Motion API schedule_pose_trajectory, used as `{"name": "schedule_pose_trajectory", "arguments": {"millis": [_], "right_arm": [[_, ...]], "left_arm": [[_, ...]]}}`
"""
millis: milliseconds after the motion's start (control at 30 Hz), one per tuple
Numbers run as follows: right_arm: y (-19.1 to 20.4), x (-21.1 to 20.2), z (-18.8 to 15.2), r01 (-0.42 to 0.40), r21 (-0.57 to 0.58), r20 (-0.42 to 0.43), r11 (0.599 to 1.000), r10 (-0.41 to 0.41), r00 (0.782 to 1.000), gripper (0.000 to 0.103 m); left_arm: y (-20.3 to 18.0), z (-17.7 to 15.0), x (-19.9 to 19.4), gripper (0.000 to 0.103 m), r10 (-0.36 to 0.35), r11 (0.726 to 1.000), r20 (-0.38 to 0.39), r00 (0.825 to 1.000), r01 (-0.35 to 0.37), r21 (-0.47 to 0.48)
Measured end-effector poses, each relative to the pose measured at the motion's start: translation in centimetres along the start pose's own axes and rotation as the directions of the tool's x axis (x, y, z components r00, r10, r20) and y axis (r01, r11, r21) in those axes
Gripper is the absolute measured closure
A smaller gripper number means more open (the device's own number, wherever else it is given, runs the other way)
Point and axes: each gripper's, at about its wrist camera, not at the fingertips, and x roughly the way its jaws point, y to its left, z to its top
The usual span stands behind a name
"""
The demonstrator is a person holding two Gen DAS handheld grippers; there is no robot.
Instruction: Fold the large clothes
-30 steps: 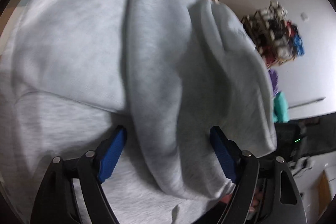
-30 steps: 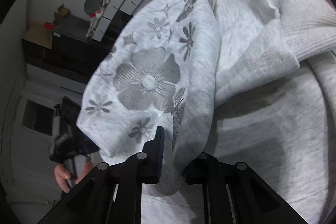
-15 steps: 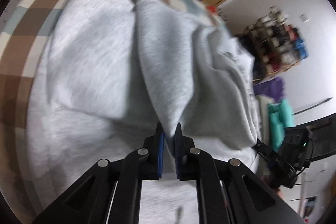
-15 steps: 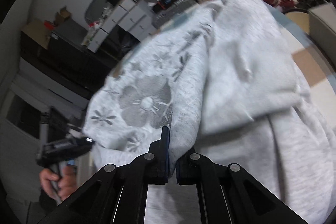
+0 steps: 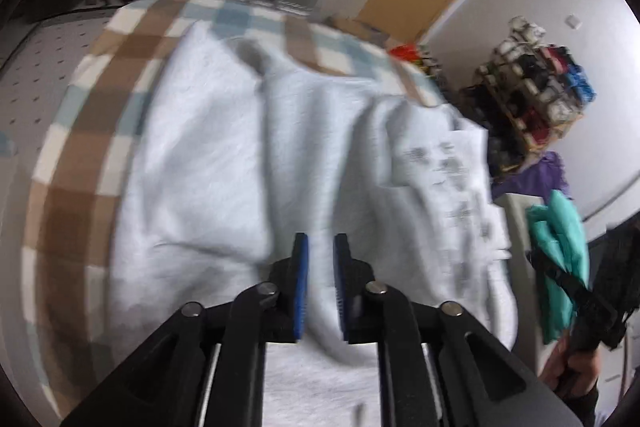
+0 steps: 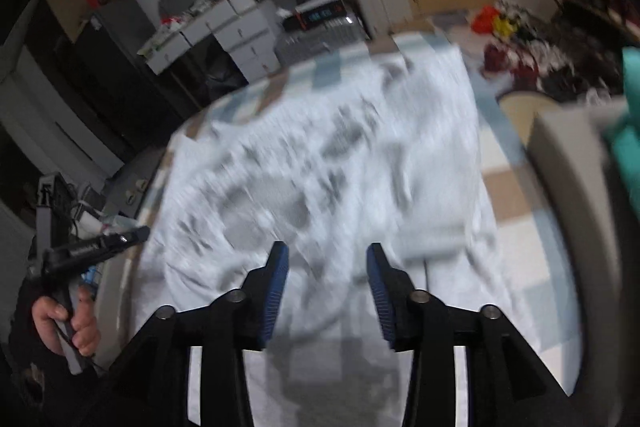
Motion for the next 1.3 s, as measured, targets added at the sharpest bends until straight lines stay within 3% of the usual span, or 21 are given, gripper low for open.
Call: {"name": "schedule_pose_trajectory", "arguments": {"millis": [67, 200, 267, 333, 433, 500, 567, 600, 667, 733, 767, 833, 900, 933, 1000, 1033, 1100, 1167, 1233, 1300], "right_arm": [[2.6, 1.3, 2.6, 0.003, -0.071, 0.001, 0.997, -0.003, 1.0, 0.05], [6.6, 7.6, 5.2, 0.001, -0.188, -0.091, 0.982, -0.019, 0.996, 0.051], [7.5, 11.6, 5.9, 0.044, -0.223, -0.129, 0.974, -0.074, 0.989, 0.052], [7.1, 15.4, 5.5, 0.108, -0.256, -0.195, 0.961, -0.161, 0.967, 0.055], [4.9, 20.2, 3.4, 0.219, -0.332, -0.308, 0.918, -0.325, 0.894, 0.068], [4.4, 19.9, 2.7, 0.205, -0.373, -0.272, 0.905, -0.318, 0.908, 0.068], [4.3, 19.3, 2.8, 0.206, -0.389, -0.301, 0.898, -0.335, 0.893, 0.068], [4.2, 18.8, 3.0, 0.194, -0.378, -0.319, 0.905, -0.324, 0.891, 0.068], [3.9, 16.8, 4.1, 0.148, -0.295, -0.319, 0.944, -0.244, 0.916, 0.065], [4.0, 14.1, 5.4, 0.044, -0.172, -0.277, 0.984, -0.091, 0.957, 0.062], [4.1, 13.0, 5.7, -0.045, -0.111, -0.261, 0.993, 0.015, 0.965, 0.052], [5.2, 12.4, 5.4, -0.161, -0.057, -0.276, 0.985, 0.14, 0.951, 0.034], [6.3, 13.2, 4.2, -0.159, -0.067, -0.324, 0.985, 0.13, 0.937, 0.034], [6.6, 13.7, 3.6, -0.162, -0.066, -0.349, 0.985, 0.13, 0.928, 0.039], [6.6, 14.8, 2.1, -0.169, -0.059, -0.403, 0.984, 0.132, 0.906, 0.085], [6.4, 14.6, 1.6, -0.132, -0.071, -0.399, 0.989, 0.093, 0.912, 0.097], [6.1, 12.7, 1.2, -0.086, -0.106, -0.333, 0.991, 0.047, 0.942, 0.098], [5.5, 10.1, 1.3, -0.084, -0.118, -0.256, 0.99, 0.051, 0.965, 0.098], [3.9, 8.5, 0.5, -0.058, -0.099, -0.224, 0.993, 0.035, 0.974, 0.098], [2.0, 9.2, -0.8, -0.013, -0.065, -0.249, 0.998, -0.004, 0.968, 0.098]], "left_arm": [[-1.2, 0.2, 1.5, 0.077, -0.033, 0.999, -0.008, 0.999, 0.033, 0.012], [-2.4, 0.0, 4.6, 0.077, -0.035, 0.999, -0.031, 0.999, 0.037, 0.037], [-2.9, -0.8, 6.2, 0.077, -0.007, 0.998, -0.062, 0.998, 0.011, 0.059], [-1.9, -2.0, 8.6, 0.077, 0.033, 0.997, -0.113, 0.993, -0.025, 0.073], [-1.5, -1.9, 8.2, 0.077, 0.04, 0.994, -0.106, 0.994, -0.029, 0.106], [-1.8, -1.8, 8.0, 0.077, 0.052, 0.992, -0.11, 0.993, -0.039, 0.12], [-1.5, -1.7, 7.8, 0.077, 0.048, 0.993, -0.125, 0.991, -0.034, 0.114], [-1.5, -1.6, 7.9, 0.077, 0.066, 0.994, -0.124, 0.99, -0.055, 0.091], [-0.9, -1.4, 8.0, 0.077, 0.041, 0.997, -0.132, 0.99, -0.033, 0.067], [-1.1, -1.3, 8.3, 0.077, 0.029, 0.998, -0.133, 0.991, -0.022, 0.052], [-1.3, -1.6, 8.1, 0.077, 0.027, 0.998, -0.133, 0.991, -0.02, 0.053], [-1.4, -1.8, 8.1, 0.077, 0.03, 0.998, -0.13, 0.991, -0.023, 0.055], [-1.3, -2.1, 7.7, 0.077, 0.035, 0.998, -0.125, 0.992, -0.029, 0.054], [-1.3, -2.2, 7.7, 0.077, 0.034, 0.998, -0.122, 0.992, -0.028, 0.051], [-1.0, -2.4, 7.4, 0.077, 0.029, 0.999, -0.121, 0.992, -0.023, 0.049], [-0.9, -2.5, 7.3, 0.077, 0.021, 0.999, -0.119, 0.993, -0.016, 0.042], [-0.6, -2.5, 7.3, 0.077, 0.009, 1.0, -0.115, 0.993, -0.006, 0.03], [-0.6, -2.6, 7.0, 0.077, 0.003, 1.0, -0.111, 0.994, 0.0, 0.025], [-0.7, -2.6, 6.8, 0.077, -0.001, 1.0, -0.109, 0.994, 0.003, 0.025], [-0.7, -2.7, 7.0, 0.077, 0.011, 1.0, -0.122, 0.993, -0.009, 0.022]]}}
